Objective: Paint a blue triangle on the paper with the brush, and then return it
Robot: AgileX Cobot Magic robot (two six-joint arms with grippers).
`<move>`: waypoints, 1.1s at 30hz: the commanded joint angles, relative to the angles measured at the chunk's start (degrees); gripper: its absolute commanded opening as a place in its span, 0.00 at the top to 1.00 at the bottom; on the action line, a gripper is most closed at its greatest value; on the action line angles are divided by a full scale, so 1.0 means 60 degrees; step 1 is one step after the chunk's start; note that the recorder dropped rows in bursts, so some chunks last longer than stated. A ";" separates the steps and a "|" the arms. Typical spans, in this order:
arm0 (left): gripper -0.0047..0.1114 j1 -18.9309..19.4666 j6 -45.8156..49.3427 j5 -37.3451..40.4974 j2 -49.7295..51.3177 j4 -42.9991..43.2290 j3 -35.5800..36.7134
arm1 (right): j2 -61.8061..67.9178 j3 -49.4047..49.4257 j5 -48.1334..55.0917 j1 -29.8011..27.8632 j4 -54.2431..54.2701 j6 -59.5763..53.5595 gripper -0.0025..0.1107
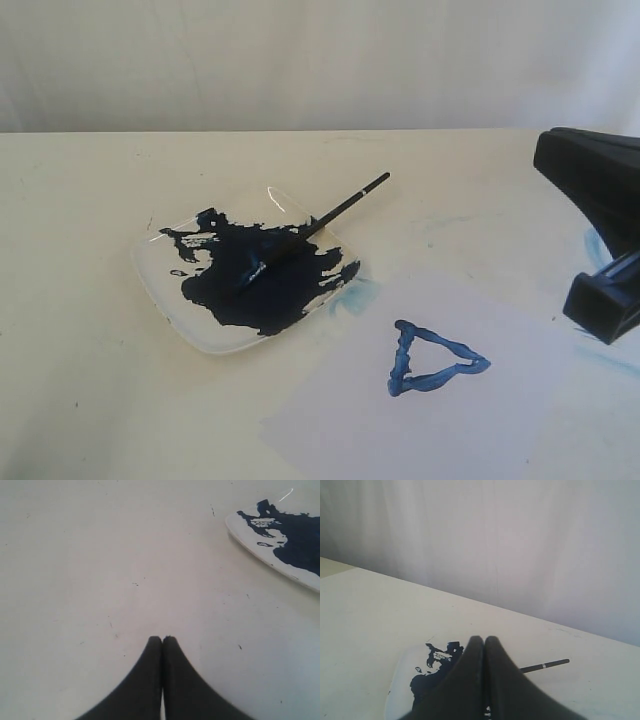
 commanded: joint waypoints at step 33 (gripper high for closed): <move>0.96 -0.0394 -0.0098 -0.0097 -0.0041 0.0079 0.0019 | -0.5104 0.0020 -0.0080 -0.3099 -0.0049 0.0005 0.98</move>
